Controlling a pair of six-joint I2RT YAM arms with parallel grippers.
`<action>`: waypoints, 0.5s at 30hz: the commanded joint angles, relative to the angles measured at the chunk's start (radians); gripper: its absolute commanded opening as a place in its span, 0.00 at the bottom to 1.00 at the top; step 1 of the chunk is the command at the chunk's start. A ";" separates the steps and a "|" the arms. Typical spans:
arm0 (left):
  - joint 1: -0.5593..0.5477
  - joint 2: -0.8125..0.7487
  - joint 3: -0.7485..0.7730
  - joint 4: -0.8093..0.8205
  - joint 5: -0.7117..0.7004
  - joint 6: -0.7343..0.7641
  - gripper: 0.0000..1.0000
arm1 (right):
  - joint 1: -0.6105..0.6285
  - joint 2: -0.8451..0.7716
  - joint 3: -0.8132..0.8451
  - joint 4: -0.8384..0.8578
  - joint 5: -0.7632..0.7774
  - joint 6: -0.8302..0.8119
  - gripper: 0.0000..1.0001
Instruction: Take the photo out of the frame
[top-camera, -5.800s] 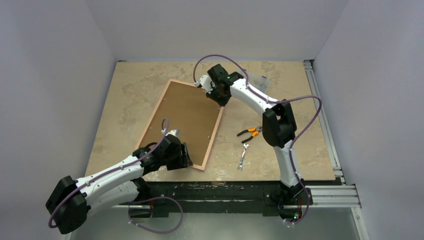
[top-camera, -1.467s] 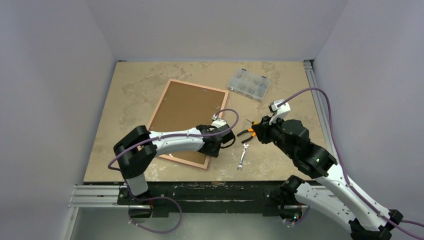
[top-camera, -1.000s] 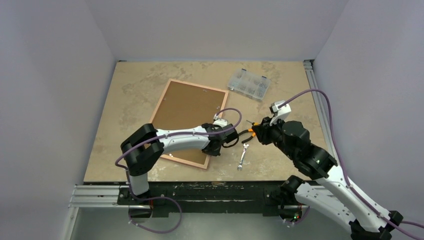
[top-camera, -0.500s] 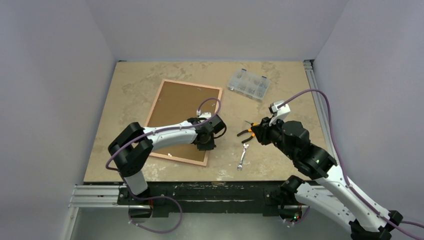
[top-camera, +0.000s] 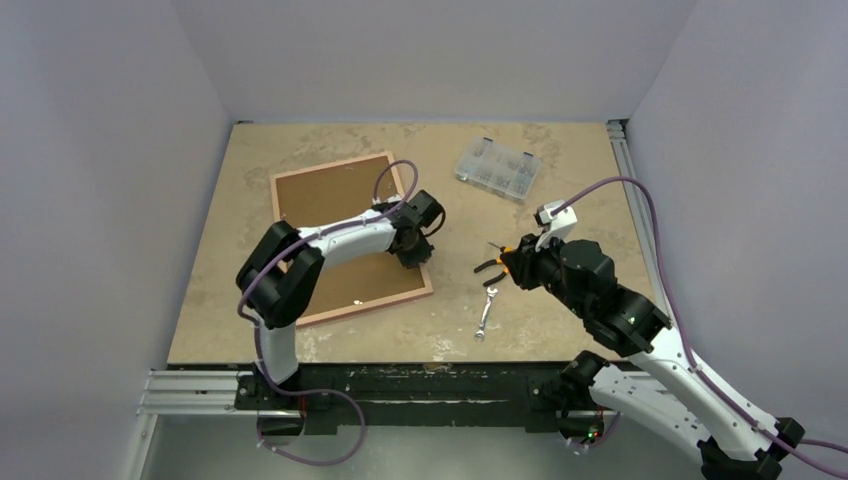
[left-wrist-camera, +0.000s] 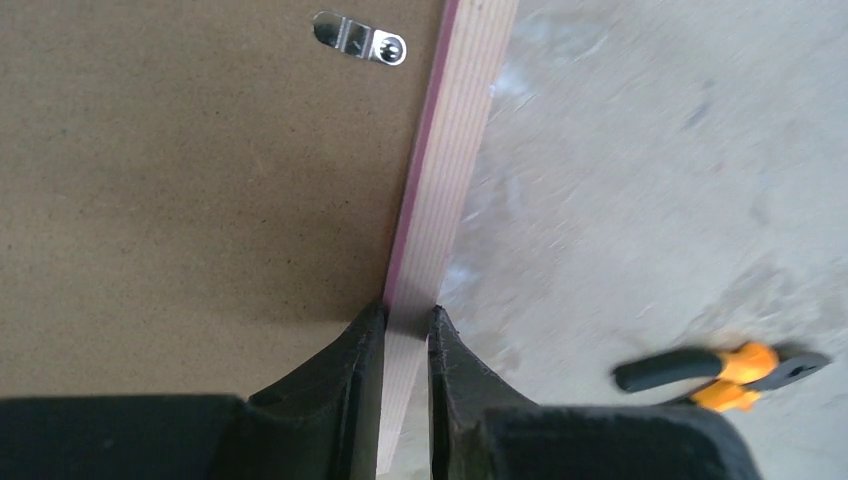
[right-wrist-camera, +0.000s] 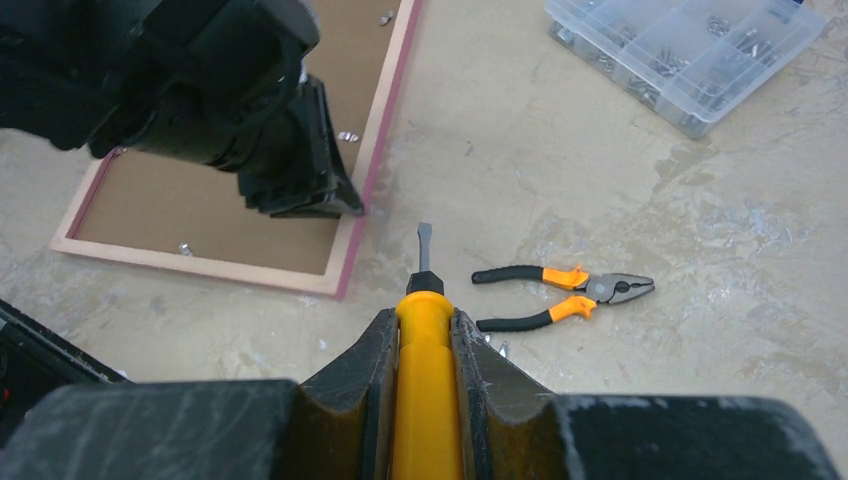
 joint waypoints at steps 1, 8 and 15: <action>0.033 0.089 0.167 0.101 0.037 -0.029 0.00 | -0.003 -0.005 0.014 0.012 0.014 0.013 0.00; 0.063 0.008 0.168 0.193 0.097 0.264 0.45 | -0.003 -0.019 0.010 0.008 0.033 0.015 0.00; 0.080 -0.315 -0.114 0.268 0.170 0.661 0.61 | -0.002 -0.019 -0.003 0.026 0.017 0.017 0.00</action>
